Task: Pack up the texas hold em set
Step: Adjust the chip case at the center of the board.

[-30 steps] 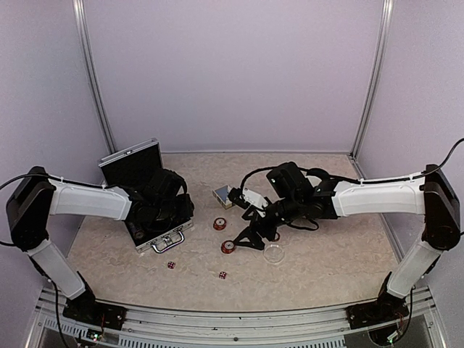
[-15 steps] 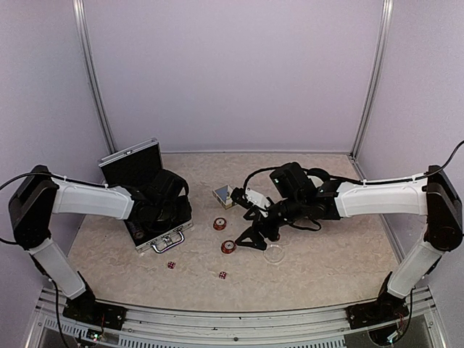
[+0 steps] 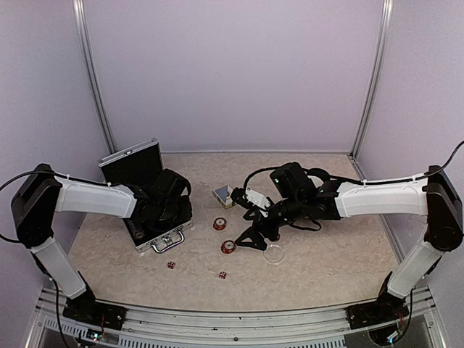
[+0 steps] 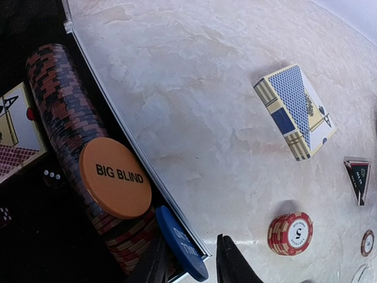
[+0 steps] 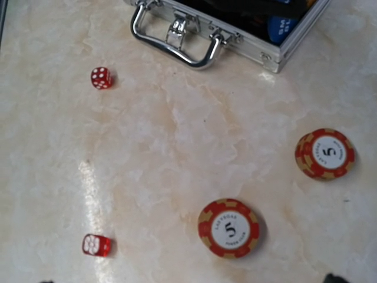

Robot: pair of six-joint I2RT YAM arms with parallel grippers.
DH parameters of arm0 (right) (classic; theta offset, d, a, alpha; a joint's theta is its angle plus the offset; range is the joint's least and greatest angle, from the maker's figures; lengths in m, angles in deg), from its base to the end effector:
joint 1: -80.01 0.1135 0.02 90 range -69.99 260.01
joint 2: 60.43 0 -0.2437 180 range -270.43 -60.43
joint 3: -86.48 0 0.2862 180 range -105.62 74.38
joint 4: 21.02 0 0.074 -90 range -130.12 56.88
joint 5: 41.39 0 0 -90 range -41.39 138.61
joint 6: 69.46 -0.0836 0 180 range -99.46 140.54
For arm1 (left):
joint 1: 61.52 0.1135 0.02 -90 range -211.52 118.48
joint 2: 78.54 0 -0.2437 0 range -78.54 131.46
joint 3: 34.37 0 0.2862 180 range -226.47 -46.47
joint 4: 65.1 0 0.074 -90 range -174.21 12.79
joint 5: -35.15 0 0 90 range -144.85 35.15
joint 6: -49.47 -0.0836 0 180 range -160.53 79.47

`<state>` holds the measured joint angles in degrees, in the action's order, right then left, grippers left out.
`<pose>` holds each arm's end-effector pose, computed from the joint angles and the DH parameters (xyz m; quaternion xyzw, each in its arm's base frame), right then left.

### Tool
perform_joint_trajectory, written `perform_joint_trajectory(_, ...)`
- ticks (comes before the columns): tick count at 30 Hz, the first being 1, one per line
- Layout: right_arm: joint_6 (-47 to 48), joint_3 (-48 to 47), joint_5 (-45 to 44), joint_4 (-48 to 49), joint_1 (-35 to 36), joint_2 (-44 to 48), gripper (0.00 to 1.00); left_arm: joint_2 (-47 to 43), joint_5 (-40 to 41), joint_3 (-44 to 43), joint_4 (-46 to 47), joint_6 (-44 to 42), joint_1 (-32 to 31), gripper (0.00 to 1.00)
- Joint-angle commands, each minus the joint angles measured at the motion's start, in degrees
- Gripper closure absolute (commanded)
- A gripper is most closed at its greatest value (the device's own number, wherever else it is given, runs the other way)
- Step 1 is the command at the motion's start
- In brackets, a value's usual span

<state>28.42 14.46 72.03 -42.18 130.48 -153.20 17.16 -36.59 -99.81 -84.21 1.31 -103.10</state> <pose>0.2363 0.3386 0.1548 -0.5081 0.7405 0.3176 0.3044 0.3101 -0.2401 0.0954 -0.0572 0.9258 -0.1170 0.3549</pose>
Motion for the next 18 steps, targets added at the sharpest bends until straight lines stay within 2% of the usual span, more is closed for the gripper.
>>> perform_joint_trajectory(1,0.56,0.76,0.84,1.07,-0.39,1.75,0.01,1.21,1.66,-1.92,-1.46,-0.36,-0.34,0.71)
perform_joint_trajectory(18,0.73,0.9,1.23,1.41,-0.47,0.91,0.01,1.05,1.52,-1.68,-2.14,0.0,-0.59,0.82)
